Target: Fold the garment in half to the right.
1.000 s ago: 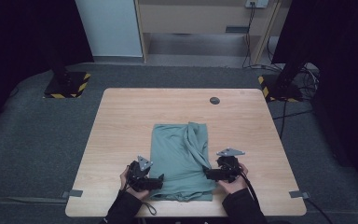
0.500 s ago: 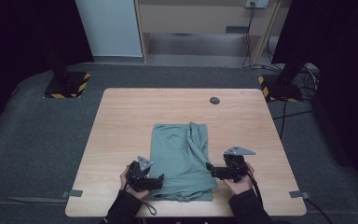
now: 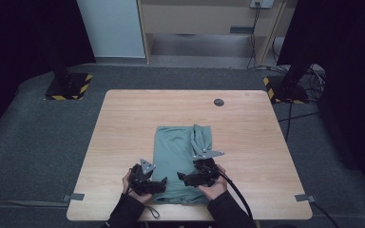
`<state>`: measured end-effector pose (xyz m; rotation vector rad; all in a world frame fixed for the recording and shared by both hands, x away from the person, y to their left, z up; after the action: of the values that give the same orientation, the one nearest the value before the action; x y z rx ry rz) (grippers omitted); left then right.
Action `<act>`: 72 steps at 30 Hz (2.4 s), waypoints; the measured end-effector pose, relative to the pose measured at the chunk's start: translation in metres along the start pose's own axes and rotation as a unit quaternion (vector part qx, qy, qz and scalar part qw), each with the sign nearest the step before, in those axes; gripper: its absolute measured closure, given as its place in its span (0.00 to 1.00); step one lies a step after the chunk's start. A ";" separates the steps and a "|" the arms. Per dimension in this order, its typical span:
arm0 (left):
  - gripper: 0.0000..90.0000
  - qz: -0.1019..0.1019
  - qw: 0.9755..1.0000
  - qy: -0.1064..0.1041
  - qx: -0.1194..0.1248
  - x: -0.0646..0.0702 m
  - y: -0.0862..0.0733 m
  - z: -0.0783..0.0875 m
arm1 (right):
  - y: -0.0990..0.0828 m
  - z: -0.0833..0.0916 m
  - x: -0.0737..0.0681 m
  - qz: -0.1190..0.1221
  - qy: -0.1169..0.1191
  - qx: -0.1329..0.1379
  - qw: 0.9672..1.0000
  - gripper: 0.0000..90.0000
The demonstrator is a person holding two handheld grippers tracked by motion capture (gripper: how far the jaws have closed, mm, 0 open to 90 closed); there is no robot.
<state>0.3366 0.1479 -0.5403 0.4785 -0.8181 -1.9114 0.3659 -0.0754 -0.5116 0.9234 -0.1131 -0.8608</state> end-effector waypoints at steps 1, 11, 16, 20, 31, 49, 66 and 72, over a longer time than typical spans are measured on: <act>0.06 0.000 1.000 0.000 0.000 0.000 0.000 0.000 | -0.001 -0.005 0.001 0.000 -0.003 -0.007 1.000 0.17; 0.05 -0.001 1.000 -0.001 0.001 0.000 0.000 0.000 | -0.011 -0.006 0.024 -0.006 -0.048 -0.018 0.999 0.19; 0.05 -0.001 1.000 -0.001 0.001 0.000 0.000 0.000 | -0.012 0.004 0.040 -0.018 -0.075 -0.017 0.997 0.16; 0.05 0.000 1.000 -0.001 0.001 0.000 0.000 0.000 | -0.015 0.015 0.053 -0.042 -0.079 -0.010 0.996 0.16; 0.05 -0.001 1.000 -0.001 0.002 0.000 0.000 0.000 | 0.006 0.036 0.038 -0.030 -0.064 0.036 0.997 0.14; 0.05 -0.002 1.000 -0.002 0.003 0.000 -0.001 0.000 | 0.020 -0.027 0.048 -0.058 -0.073 -0.006 0.996 0.16; 0.05 -0.002 1.000 -0.002 0.005 0.000 -0.001 -0.001 | 0.043 0.024 0.056 -0.056 -0.091 0.055 0.993 0.15; 0.05 -0.004 1.000 -0.002 0.004 0.000 -0.001 0.000 | 0.055 -0.024 0.036 -0.053 -0.055 0.009 0.997 0.16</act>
<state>0.3367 0.1484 -0.5411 0.4841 -0.8277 -1.9176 0.4336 -0.0678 -0.4957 0.9054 -0.1694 -1.0111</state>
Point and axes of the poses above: each handheld gripper's, and its own axes: z roughly backward along the jaws, y roughly out of its top, x roughly to its right, the point moved 1 cm from there along -z, roughly forward along the jaws, and after that the axes turned 1 degree about x, right-handed, at the moved point
